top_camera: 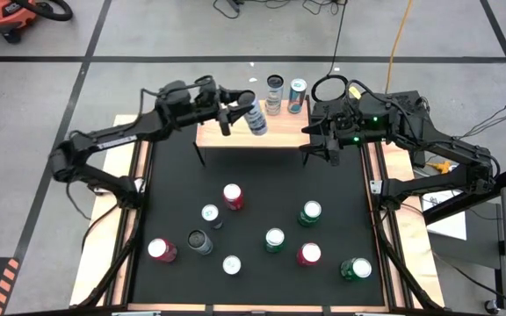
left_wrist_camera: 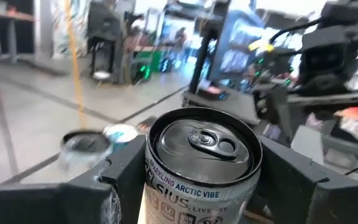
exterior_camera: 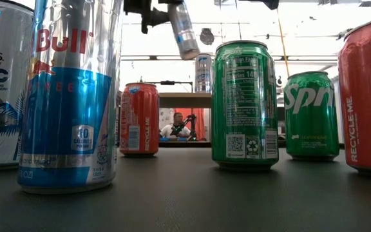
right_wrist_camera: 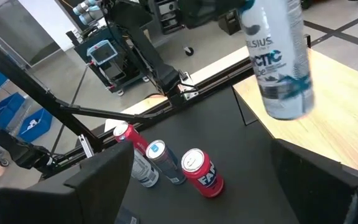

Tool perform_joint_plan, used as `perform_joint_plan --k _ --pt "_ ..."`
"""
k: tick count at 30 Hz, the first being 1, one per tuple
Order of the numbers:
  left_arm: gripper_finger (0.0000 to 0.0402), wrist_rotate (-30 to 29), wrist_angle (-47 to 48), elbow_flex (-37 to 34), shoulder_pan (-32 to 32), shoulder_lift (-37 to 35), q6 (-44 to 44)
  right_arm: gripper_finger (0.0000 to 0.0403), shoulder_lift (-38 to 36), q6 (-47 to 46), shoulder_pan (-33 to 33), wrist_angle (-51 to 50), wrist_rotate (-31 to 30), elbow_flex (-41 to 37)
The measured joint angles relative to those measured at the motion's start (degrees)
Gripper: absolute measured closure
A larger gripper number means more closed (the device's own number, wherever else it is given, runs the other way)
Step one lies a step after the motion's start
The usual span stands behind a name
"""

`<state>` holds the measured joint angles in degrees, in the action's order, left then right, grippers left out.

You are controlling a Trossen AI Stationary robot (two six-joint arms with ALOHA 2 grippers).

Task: Place canned beverage on shelf
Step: Put the right white soda can on the shelf aligned with the other white soda can

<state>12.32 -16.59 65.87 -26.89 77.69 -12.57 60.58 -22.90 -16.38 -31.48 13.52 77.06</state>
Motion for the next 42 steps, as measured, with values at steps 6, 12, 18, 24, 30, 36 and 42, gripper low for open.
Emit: perform_joint_plan --k 6,12,18,24,30,36,42 --pt "0.0155 1.81 -7.47 0.06 -0.09 4.36 6.53 0.0046 0.00 0.02 0.00 0.00 -0.17 0.00" --pt "0.0155 5.04 -7.10 3.17 -0.76 8.06 8.86 0.0046 0.00 0.16 0.00 -0.02 -0.22 0.00" --pt "0.0155 10.38 -6.73 6.54 -2.20 12.10 8.89 0.0046 0.00 0.20 0.00 -0.04 -0.24 0.00" --pt "0.0155 13.01 -6.61 6.91 -4.21 14.61 10.38 0.0046 0.00 0.13 0.00 -0.07 -0.24 0.00" --pt "0.0155 15.08 -6.06 6.95 -5.07 14.87 11.21 0.0046 0.00 0.03 0.00 -0.13 -0.24 0.00" --pt "0.0155 15.03 -5.04 7.03 -4.43 14.93 11.45 0.0046 0.00 0.23 0.00 -0.47 -1.43 0.00" --pt "0.0155 14.81 0.91 12.25 -3.42 15.18 13.12 0.0046 0.00 1.07 -0.02 -0.49 -1.75 0.00"
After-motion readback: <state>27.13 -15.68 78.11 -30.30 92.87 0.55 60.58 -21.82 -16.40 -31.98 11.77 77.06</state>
